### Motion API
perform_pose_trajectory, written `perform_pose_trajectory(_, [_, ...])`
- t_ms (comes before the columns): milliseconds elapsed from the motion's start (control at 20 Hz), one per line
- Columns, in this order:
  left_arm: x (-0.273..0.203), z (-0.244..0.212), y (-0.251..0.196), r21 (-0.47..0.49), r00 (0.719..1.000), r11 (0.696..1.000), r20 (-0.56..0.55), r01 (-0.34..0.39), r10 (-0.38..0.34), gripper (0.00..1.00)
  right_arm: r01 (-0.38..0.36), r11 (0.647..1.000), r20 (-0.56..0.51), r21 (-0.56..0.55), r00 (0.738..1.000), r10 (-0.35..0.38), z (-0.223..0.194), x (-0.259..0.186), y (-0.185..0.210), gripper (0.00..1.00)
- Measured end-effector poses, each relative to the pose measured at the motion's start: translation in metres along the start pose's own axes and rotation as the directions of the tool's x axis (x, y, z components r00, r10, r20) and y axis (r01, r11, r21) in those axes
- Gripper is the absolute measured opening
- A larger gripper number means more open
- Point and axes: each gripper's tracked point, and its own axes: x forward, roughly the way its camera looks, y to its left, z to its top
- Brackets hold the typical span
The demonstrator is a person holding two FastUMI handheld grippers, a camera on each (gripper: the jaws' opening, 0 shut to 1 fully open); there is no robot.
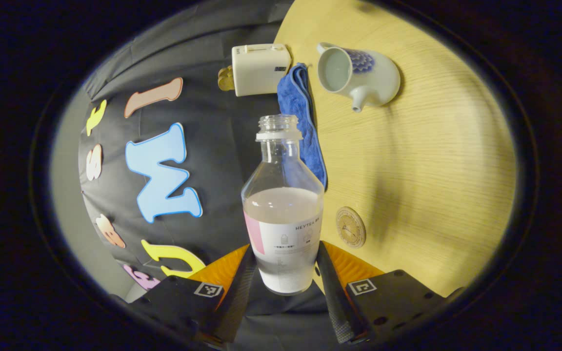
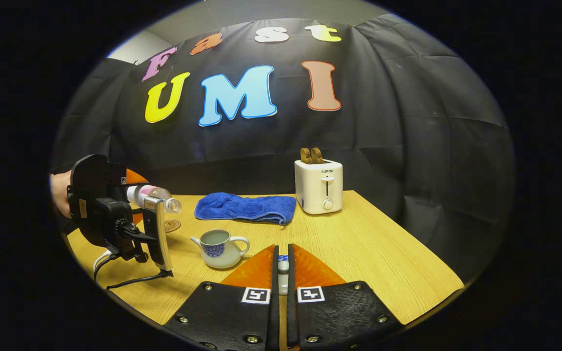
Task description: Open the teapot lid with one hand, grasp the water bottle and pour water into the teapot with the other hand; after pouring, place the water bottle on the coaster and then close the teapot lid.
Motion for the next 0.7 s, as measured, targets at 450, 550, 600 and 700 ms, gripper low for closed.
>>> perform_pose_trajectory(450, [-0.002, 0.035, 0.020, 0.170, 0.999, 0.985, 0.019, -0.031, 0.028, 0.84, 0.003, 1.000, 0.005, 0.023, 1.000, -0.004, -0.005, -0.002, -0.014, 0.06])
perform_pose_trajectory(550, [0.000, 0.045, 0.021, 0.197, 0.999, 0.980, 0.023, -0.030, 0.026, 0.84, 0.008, 1.000, 0.005, 0.025, 1.000, -0.008, -0.007, -0.003, -0.017, 0.06])
perform_pose_trajectory(600, [-0.001, 0.050, 0.021, 0.209, 0.999, 0.977, 0.029, -0.032, 0.026, 0.84, 0.008, 1.000, 0.003, 0.025, 1.000, -0.008, -0.008, -0.003, -0.018, 0.06])
perform_pose_trajectory(700, [-0.003, 0.059, 0.020, 0.232, 0.999, 0.972, 0.036, -0.036, 0.028, 0.84, 0.011, 1.000, -0.001, 0.025, 1.000, -0.011, -0.010, -0.004, -0.021, 0.06])
